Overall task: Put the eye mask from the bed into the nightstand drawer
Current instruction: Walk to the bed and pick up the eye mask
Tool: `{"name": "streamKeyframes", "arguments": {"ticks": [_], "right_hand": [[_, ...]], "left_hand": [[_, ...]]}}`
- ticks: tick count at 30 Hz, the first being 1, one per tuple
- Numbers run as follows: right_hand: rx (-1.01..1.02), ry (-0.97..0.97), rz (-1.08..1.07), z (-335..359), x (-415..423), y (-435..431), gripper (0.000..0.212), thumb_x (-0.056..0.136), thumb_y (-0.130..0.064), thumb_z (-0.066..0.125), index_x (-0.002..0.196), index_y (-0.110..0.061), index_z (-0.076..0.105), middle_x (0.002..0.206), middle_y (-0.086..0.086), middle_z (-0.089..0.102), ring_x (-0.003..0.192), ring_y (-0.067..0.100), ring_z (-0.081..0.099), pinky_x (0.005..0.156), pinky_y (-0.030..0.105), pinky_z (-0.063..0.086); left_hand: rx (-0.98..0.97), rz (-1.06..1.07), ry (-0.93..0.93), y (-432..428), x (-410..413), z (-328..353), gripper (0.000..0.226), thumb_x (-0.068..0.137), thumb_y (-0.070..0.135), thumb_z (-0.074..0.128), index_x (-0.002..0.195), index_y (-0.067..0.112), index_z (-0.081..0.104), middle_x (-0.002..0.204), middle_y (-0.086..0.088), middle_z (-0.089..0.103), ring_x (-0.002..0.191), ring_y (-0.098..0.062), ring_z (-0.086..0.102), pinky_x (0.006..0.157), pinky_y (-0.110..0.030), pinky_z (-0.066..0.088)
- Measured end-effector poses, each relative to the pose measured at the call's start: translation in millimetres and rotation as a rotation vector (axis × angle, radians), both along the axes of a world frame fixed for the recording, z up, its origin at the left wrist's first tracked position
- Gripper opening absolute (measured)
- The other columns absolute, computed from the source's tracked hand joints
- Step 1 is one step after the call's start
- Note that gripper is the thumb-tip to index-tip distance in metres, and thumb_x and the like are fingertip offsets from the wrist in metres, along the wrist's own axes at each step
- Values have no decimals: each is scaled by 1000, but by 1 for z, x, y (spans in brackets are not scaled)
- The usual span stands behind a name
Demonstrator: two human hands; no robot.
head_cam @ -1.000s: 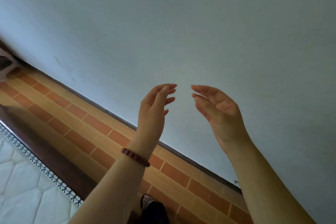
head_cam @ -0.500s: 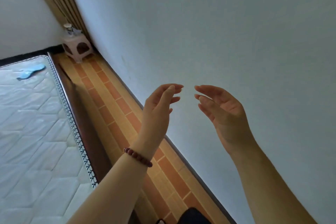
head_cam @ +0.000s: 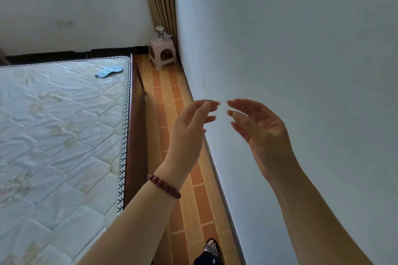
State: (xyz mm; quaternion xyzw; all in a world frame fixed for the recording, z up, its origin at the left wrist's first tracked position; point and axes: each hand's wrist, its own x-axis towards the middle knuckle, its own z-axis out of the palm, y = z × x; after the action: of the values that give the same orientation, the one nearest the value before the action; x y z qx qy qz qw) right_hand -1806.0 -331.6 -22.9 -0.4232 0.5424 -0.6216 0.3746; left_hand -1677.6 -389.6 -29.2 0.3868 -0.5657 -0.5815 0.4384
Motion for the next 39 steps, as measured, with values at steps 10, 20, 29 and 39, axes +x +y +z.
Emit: {"name": "streamKeyframes", "arguments": {"ticks": [10,20,29,39], "right_hand": [[28,-5,151,-7,-10,-104,28,69,-43,67,95,-34,68,111,-7,72,108,18,66,98,39,50],[62,20,158,-10,-8,-245,30,70,-42,65,98,-32,66,114,-6,70,110,19,65,100,41,49],[36,-18,176,2,29,-390,30,69,-42,65,97,-32,66,113,-8,70,110,18,65,98,37,50],[100,0,236,-11,51,-510,19,80,-30,65,100,-30,66,114,-4,70,110,18,65,99,41,50]], "left_hand": [[32,189,-4,-79,-5,-3,26,99,29,40,92,27,65,102,6,70,98,-14,65,88,-34,48],[55,247,-14,-219,-4,-8,26,99,30,39,94,25,64,104,4,69,98,-12,66,95,-40,49],[-8,265,-26,-360,29,9,26,98,29,42,86,31,64,97,11,70,96,-11,67,96,-42,49],[55,345,-28,-466,53,-3,25,98,27,43,86,29,65,101,5,71,97,-14,67,96,-44,48]]}}
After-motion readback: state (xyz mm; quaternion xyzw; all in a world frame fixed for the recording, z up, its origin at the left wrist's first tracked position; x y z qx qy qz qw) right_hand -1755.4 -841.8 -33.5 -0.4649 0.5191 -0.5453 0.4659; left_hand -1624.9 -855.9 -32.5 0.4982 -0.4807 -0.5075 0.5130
